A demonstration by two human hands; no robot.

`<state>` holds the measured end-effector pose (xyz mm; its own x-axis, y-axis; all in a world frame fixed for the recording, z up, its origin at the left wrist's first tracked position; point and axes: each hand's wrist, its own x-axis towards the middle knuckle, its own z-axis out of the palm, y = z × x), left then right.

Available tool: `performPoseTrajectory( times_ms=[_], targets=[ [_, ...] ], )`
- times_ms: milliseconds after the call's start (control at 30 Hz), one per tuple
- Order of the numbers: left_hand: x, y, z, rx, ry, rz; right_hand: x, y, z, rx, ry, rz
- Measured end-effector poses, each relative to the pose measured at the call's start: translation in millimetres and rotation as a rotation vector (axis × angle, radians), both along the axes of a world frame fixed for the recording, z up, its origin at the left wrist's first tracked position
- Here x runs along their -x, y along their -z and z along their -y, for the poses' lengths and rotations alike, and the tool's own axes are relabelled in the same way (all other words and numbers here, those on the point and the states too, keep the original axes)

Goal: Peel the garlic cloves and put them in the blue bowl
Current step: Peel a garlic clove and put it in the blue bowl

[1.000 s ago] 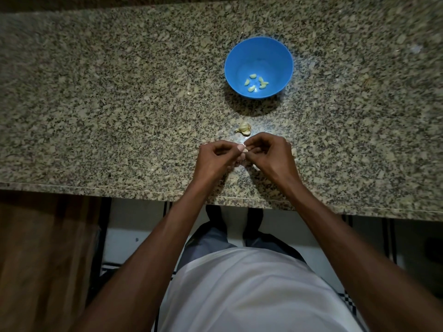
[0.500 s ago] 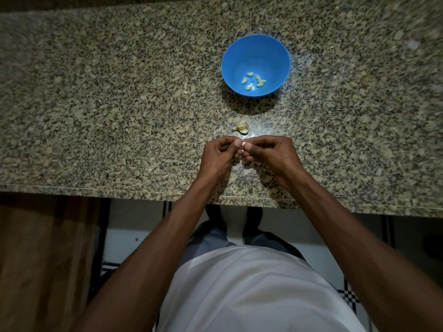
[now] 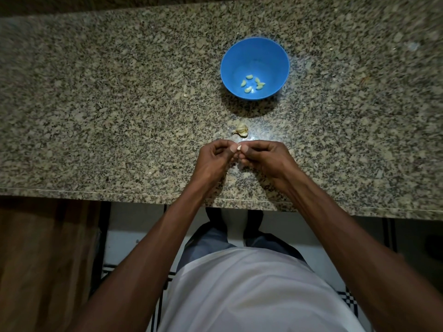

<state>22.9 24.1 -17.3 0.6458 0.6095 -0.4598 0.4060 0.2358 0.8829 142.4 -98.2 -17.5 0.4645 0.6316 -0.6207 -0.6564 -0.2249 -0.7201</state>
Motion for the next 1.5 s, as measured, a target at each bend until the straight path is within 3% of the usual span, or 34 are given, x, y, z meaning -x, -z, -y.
performPoseTrajectory(
  times_ms=[167,633,867,1167,1500],
  targets=[
    [2.4,-4.5,-4.2,-0.057,0.024,-0.003,1.0,0.4,-1.1,-0.020,-0.010,-0.002],
    [2.9,-1.0,1.4,-0.505,0.115,0.003,2.7,0.1,3.2,0.000,0.061,0.071],
    [2.3,0.3,2.3,-0.435,0.101,-0.026,2.4,-4.2,4.3,-0.007,0.057,0.099],
    [-5.2,-1.8,4.6,-0.294,0.004,-0.072,4.1,-3.3,2.1,0.064,-0.016,0.438],
    [-6.0,-6.0,0.9,-0.324,0.041,-0.066,1.1,-2.9,3.9,0.020,-0.015,0.387]
  ],
)
